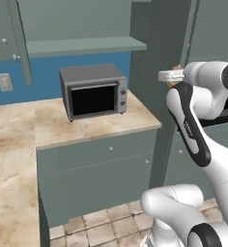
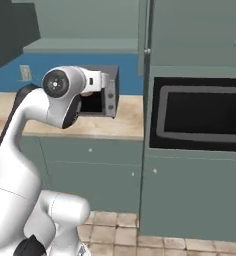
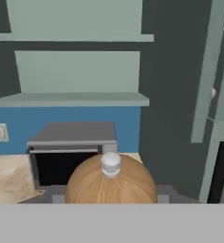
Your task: Retrieve the shaker from the cabinet and place it next the steak on a plate on the dining table.
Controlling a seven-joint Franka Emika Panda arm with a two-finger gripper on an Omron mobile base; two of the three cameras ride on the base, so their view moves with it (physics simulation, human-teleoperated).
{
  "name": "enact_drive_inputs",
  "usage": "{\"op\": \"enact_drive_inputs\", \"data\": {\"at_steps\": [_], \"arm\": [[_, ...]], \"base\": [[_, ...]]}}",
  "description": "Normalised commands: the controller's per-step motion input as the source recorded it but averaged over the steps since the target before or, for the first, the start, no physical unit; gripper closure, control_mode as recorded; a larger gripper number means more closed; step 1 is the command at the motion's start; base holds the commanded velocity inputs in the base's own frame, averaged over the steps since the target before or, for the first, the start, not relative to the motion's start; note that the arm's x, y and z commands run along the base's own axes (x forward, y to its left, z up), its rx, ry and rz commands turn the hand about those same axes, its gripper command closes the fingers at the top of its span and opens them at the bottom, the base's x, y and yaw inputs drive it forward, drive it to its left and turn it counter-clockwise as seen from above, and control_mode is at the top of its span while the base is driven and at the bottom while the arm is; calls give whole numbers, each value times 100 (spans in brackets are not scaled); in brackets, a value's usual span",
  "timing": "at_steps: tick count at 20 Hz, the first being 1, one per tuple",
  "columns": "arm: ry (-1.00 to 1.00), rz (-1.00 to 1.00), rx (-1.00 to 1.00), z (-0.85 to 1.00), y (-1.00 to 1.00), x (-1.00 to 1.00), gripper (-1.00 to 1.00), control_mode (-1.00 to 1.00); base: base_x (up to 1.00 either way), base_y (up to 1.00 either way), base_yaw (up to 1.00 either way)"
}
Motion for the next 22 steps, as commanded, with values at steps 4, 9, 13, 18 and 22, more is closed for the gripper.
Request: {"op": "enact_drive_inputs", "data": {"at_steps": [4,9,13,18,22], "arm": [[0,0,0,0,0,0,100,100],[0,0,0,0,0,0,100,100],[0,0,0,0,0,0,100,100],[0,0,0,0,0,0,100,100],[0,0,0,0,0,0,100,100]], "base": [[-13,-63,-46],[-4,-73,-54],[-6,-71,-57],[-8,-74,-57],[-11,-68,-59]]}}
